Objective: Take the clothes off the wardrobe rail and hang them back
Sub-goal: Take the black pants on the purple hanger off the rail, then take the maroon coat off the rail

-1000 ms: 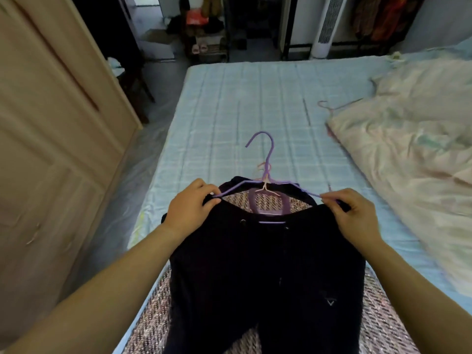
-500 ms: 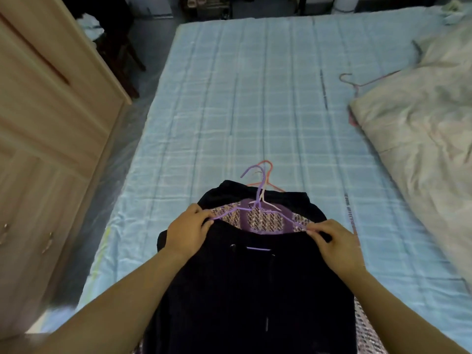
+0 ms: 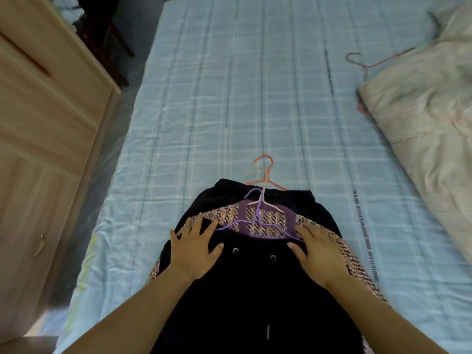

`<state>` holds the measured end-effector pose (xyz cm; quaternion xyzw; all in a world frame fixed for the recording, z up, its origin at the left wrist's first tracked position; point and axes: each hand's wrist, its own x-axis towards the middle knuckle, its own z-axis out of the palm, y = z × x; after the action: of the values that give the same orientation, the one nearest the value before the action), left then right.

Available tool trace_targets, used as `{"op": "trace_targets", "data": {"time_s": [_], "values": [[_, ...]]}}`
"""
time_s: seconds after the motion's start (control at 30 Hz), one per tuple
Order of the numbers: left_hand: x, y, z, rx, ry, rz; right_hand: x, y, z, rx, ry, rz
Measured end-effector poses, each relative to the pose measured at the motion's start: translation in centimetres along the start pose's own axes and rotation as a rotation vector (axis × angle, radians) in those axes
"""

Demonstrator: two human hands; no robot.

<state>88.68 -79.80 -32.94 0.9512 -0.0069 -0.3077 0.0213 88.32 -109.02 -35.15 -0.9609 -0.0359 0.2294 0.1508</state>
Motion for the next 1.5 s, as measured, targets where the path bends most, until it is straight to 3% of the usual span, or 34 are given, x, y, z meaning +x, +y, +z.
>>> {"op": "trace_targets", "data": {"time_s": [0.23, 0.43, 0.67, 0.87, 1.23, 1.5], "values": [[-4.4, 1.1, -3.2, -0.003, 0.16, 0.098, -3.7, -5.7, -3.7, -0.027, 0.089, -0.121], [-13.2, 1.2, -5.7, -0.118, 0.331, 0.105, -9.5, -10.1, -7.5, -0.022, 0.23, -0.24], [-25.0, -1.8, -6.8, -0.208, 0.559, -0.009, -17.1, -17.8, -10.8, -0.043, 0.312, -0.468], [-36.7, -9.1, -6.9, -0.238, 0.767, -0.181, -23.7, -28.1, -10.9, -0.055, 0.351, -0.725], [-60.7, -25.5, 4.2, -0.31, 0.959, -0.603, -39.5, -51.4, -0.5, -0.049, 0.316, -1.215], [-77.7, -37.5, 13.9, -0.313, 0.935, -0.899, -52.9, -68.5, 11.5, -0.065, 0.165, -1.516]]}}
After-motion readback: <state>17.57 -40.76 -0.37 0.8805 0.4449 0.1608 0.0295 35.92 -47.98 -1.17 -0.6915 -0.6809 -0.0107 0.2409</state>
